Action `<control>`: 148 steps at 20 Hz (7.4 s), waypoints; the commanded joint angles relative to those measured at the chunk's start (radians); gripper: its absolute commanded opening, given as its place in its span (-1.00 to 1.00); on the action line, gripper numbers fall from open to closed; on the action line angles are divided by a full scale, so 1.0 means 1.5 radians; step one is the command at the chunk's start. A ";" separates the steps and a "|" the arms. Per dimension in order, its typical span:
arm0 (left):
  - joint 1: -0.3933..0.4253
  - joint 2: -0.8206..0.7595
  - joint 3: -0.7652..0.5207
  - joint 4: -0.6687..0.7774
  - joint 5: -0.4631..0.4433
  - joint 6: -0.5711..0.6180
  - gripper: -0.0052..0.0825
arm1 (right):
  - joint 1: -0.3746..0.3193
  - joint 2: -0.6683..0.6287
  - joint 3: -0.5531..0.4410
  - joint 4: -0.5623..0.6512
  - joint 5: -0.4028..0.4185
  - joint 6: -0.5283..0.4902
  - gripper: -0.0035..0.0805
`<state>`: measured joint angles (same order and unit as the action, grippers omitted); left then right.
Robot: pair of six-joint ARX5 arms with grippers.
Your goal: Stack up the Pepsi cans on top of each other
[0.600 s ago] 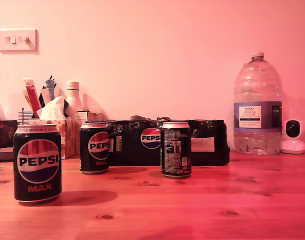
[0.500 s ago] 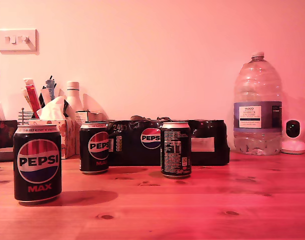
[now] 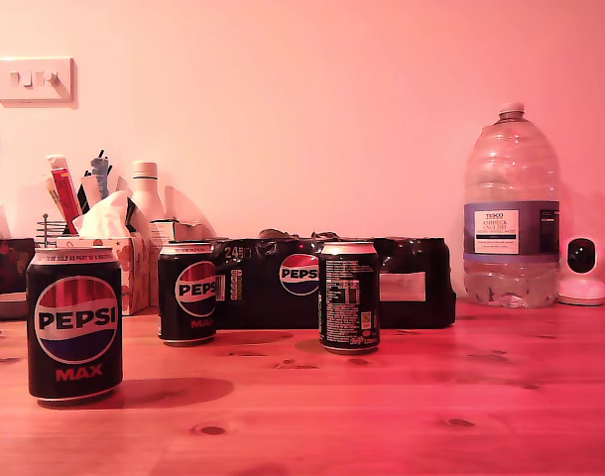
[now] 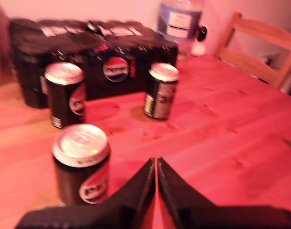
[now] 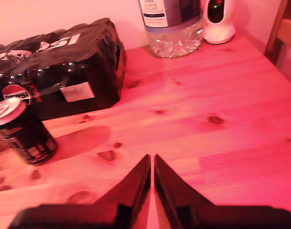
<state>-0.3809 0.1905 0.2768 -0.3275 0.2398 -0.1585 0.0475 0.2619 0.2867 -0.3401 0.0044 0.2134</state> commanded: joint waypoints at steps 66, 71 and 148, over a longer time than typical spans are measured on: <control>0.038 0.895 -0.006 0.749 0.147 0.098 -0.93 | 0.387 0.417 -0.008 0.423 -0.208 -0.170 -0.94; -0.004 0.919 0.004 0.767 0.155 0.088 -0.93 | 0.387 0.417 -0.008 0.423 -0.208 -0.165 -0.94; 0.037 0.921 0.039 0.810 -0.013 0.160 0.90 | 0.256 1.202 0.378 0.782 -0.125 -0.166 0.79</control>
<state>-0.3328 1.5616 0.3382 0.8825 0.2184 0.0715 0.4316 2.0407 0.8509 0.8280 -0.1810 -0.0269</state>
